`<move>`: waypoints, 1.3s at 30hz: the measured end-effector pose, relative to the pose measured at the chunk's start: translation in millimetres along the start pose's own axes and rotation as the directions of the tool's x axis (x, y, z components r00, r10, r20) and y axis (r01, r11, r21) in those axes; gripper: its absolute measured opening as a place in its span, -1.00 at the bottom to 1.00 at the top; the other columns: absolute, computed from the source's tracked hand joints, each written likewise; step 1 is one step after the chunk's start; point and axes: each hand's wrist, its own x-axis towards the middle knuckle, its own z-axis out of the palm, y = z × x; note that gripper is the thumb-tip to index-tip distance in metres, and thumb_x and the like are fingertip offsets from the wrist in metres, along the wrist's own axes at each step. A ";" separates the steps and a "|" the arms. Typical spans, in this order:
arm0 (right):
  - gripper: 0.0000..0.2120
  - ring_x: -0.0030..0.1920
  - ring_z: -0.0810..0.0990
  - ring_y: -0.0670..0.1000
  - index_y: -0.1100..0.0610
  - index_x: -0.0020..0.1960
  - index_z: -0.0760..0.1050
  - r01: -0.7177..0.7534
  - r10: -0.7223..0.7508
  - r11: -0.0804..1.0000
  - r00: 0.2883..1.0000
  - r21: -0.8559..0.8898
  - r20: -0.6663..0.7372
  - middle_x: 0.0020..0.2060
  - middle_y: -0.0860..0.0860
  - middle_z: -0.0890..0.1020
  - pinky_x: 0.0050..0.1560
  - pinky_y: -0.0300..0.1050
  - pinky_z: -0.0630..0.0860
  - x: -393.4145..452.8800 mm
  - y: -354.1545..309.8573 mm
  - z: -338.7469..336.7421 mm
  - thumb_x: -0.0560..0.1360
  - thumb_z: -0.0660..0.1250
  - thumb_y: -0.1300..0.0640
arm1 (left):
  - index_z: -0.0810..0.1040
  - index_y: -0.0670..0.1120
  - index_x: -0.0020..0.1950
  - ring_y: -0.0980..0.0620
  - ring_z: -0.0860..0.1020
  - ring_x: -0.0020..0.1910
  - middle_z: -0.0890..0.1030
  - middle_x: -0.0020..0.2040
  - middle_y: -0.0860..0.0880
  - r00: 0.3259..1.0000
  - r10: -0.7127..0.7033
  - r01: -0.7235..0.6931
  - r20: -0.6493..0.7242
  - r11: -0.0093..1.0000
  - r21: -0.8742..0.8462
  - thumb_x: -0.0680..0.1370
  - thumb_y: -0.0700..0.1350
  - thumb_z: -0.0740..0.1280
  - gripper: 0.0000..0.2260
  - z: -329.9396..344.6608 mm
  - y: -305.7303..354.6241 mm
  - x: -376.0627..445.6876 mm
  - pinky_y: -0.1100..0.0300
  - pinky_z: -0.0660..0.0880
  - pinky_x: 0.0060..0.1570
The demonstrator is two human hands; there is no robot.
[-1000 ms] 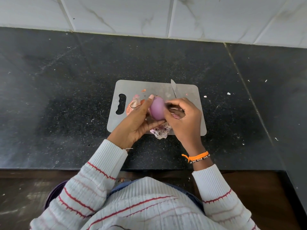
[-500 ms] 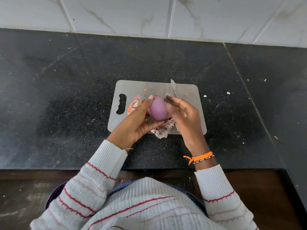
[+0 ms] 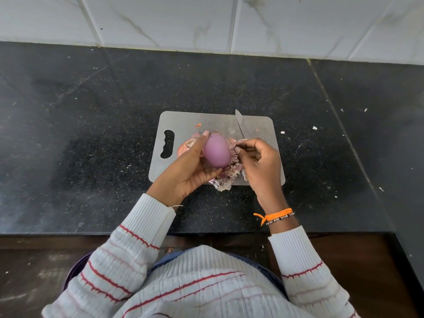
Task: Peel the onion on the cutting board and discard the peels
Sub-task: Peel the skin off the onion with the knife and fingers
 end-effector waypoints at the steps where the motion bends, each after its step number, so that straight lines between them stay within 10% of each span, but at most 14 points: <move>1: -0.91 -0.18 0.63 -0.09 0.19 -0.06 0.60 0.010 -0.011 1.000 1.000 -0.025 -0.008 -0.20 -0.02 0.66 -0.11 -0.18 0.59 0.0 0.5 -0.4 0.46 0.36 0.31 | 0.50 -0.14 0.11 -0.08 0.63 -0.24 0.67 -0.23 -0.15 1.000 -0.003 0.003 0.001 1.000 0.004 0.53 0.15 0.24 -0.63 -0.5 -0.4 0.7 0.23 0.59 -0.40; 10: -0.89 -0.14 0.61 -0.06 0.22 -0.02 0.58 0.076 -0.078 0.982 0.997 -0.172 -0.006 -0.15 0.05 0.65 -0.09 -0.17 0.57 -0.9 1.4 -2.4 0.50 0.30 0.31 | 0.37 -0.20 0.36 -0.01 0.63 -0.36 0.59 -0.01 -0.23 1.000 0.005 -0.005 0.012 1.000 0.026 0.56 0.15 0.19 -0.48 3.0 -0.9 -1.0 0.26 0.51 -0.52; 16: -0.80 -0.24 0.53 -0.15 0.12 -0.06 0.49 0.035 -0.038 0.999 0.992 0.026 0.117 -0.21 -0.07 0.59 -0.21 -0.21 0.47 -3.3 -7.5 -3.5 0.52 0.29 -0.02 | 0.38 -0.21 0.36 0.04 0.60 -0.44 0.58 -0.12 -0.20 1.000 -0.008 0.007 0.022 1.000 0.029 0.57 0.16 0.16 -0.47 4.4 -0.8 -1.5 0.29 0.49 -0.55; 20: -0.66 -0.28 0.43 -0.17 0.15 -0.12 0.39 0.173 -0.141 0.973 0.971 -0.155 0.193 -0.27 -0.09 0.48 -0.25 -0.38 0.35 -5.7 -1.9 3.7 0.49 0.23 -0.16 | 0.46 -0.18 0.26 0.05 0.58 -0.49 0.58 -0.21 -0.16 0.999 -0.024 0.022 0.048 0.999 0.037 0.58 0.17 0.12 -0.53 7.2 -0.4 -2.7 0.31 0.48 -0.57; 28: -0.86 -0.26 0.36 -0.12 0.21 -0.15 0.41 0.385 -0.355 0.862 0.923 -0.329 0.150 -0.26 -0.08 0.43 -0.27 -0.32 0.29 -3.1 2.4 9.3 0.57 0.16 0.22 | 0.48 -0.17 0.22 0.03 0.56 -0.50 0.58 -0.25 -0.15 0.999 -0.037 0.035 0.030 0.997 0.072 0.57 0.19 0.14 -0.52 6.1 -2.9 -1.9 0.32 0.48 -0.57; 39: -0.78 -0.10 0.52 -0.03 0.20 0.04 0.51 0.220 -0.190 0.896 0.975 -0.385 0.116 -0.06 0.06 0.56 -0.09 -0.27 0.42 1.0 12.7 -2.6 0.45 0.27 0.41 | 0.51 -0.14 0.09 0.04 0.58 -0.47 0.63 -0.21 -0.18 0.996 -0.037 0.035 0.086 0.999 0.034 0.56 0.23 0.12 -0.54 4.2 -1.5 -2.6 0.29 0.54 -0.51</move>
